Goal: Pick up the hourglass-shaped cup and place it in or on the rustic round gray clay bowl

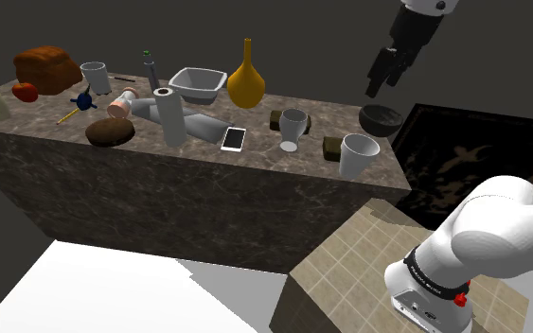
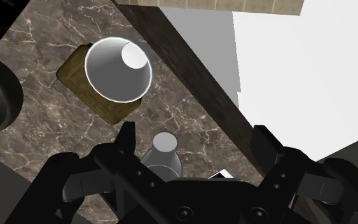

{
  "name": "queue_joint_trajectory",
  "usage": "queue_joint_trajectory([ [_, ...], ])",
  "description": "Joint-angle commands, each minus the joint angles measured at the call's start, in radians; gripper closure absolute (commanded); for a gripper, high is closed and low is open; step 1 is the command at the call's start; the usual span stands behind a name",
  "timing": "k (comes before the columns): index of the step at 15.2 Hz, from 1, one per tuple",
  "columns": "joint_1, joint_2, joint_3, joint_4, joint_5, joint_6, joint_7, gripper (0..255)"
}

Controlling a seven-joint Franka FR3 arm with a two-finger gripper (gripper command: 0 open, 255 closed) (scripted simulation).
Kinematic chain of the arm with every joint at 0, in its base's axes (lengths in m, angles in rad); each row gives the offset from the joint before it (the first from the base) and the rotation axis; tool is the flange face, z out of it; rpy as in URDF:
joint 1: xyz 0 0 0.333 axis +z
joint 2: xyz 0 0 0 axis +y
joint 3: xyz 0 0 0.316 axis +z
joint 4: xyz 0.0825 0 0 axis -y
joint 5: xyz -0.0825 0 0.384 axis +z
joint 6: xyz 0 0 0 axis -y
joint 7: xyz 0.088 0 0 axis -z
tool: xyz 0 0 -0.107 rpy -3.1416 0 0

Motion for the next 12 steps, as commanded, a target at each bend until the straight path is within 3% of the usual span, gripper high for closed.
queue_joint_trajectory([
  [1, 0.000, 0.000, 0.000, 0.000, 0.000, 0.000, 0.000, 0],
  [12, 0.005, 0.360, -0.088, 0.057, -0.044, 0.275, -0.130, 0],
])
